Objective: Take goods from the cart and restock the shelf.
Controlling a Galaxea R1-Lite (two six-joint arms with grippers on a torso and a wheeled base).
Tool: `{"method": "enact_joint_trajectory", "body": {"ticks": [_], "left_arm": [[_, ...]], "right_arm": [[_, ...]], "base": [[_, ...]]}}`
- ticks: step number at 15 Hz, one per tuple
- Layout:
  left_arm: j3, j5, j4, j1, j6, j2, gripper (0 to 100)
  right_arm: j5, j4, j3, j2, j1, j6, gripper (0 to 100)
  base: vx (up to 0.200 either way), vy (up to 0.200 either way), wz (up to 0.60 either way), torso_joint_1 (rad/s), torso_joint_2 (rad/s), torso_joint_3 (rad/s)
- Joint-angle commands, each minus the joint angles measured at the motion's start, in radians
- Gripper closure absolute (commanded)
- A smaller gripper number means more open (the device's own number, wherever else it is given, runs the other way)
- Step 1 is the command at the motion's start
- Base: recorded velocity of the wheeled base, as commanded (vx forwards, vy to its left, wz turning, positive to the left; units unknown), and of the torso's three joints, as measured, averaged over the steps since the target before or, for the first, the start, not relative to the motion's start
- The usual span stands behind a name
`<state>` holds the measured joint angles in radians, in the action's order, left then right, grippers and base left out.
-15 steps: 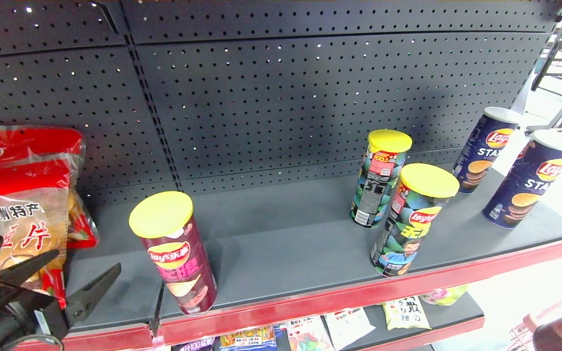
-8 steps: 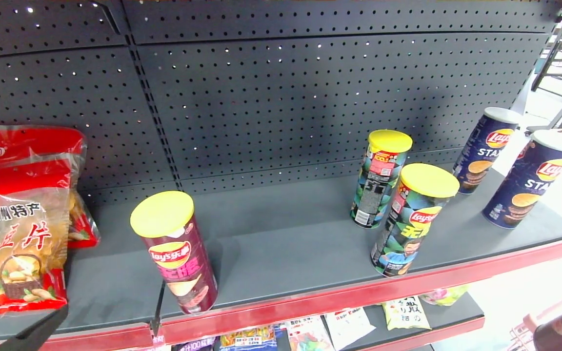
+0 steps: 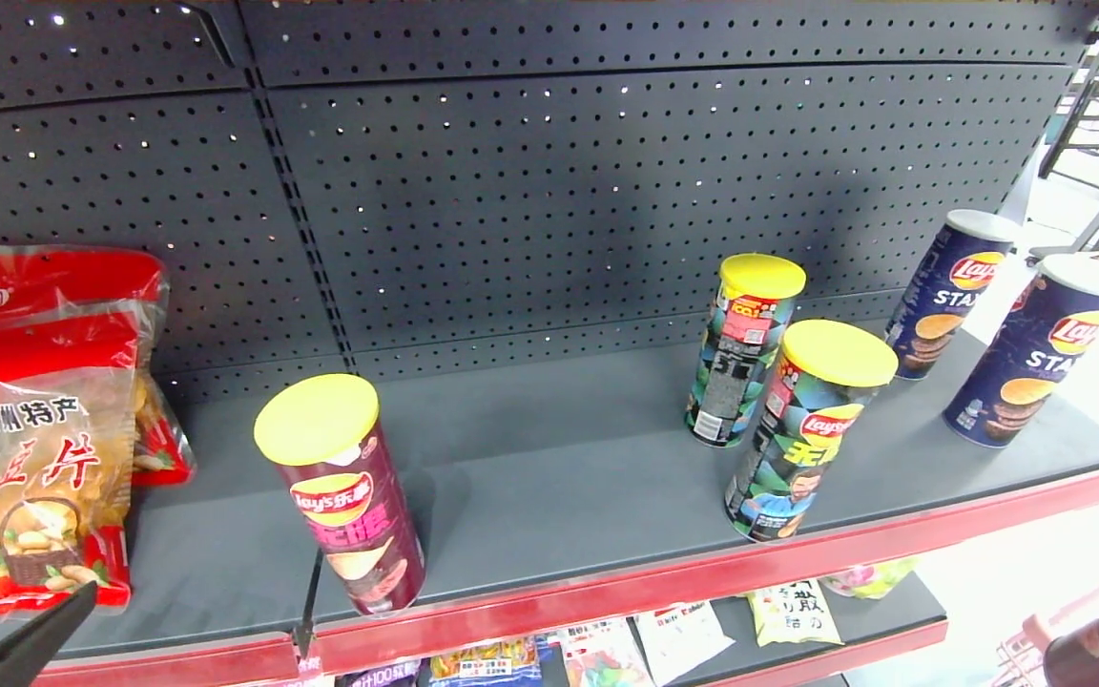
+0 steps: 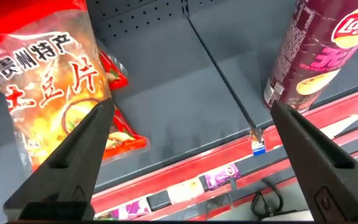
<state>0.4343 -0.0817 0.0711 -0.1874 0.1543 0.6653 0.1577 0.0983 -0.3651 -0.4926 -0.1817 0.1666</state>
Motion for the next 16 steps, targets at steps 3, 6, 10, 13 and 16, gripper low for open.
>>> {"method": "enact_joint_trajectory", "body": {"ticks": [3, 6, 10, 13, 16], "left_arm": [[-0.002, -0.001, -0.001, -0.001, 0.001, 0.0, 0], [-0.005, -0.001, -0.001, -0.001, 0.008, -0.001, 0], [-0.006, -0.001, -0.001, -0.001, 0.013, -0.001, 0], [-0.009, -0.001, -0.001, -0.001, 0.013, -0.001, 0], [-0.012, 0.0, -0.001, -0.001, 0.014, -0.001, 0]], "right_arm": [[0.0, 0.004, 0.011, 0.022, -0.001, 0.001, 100], [0.0, 0.006, 0.028, 0.042, -0.001, 0.002, 100], [0.0, 0.006, 0.028, 0.042, -0.001, 0.002, 100], [-0.001, 0.006, 0.029, 0.042, -0.001, 0.004, 100], [0.0, 0.006, 0.029, 0.042, -0.001, 0.004, 100]], "base": [[0.0, 0.0, 0.0, 0.0, 0.0, 0.0], [0.0, 0.0, 0.0, 0.0, 0.0, 0.0], [0.0, 0.0, 0.0, 0.0, 0.0, 0.0], [-0.067, 0.0, 0.0, 0.001, 0.0, 0.002], [-0.2, 0.0, 0.0, 0.01, 0.01, 0.001]]}}
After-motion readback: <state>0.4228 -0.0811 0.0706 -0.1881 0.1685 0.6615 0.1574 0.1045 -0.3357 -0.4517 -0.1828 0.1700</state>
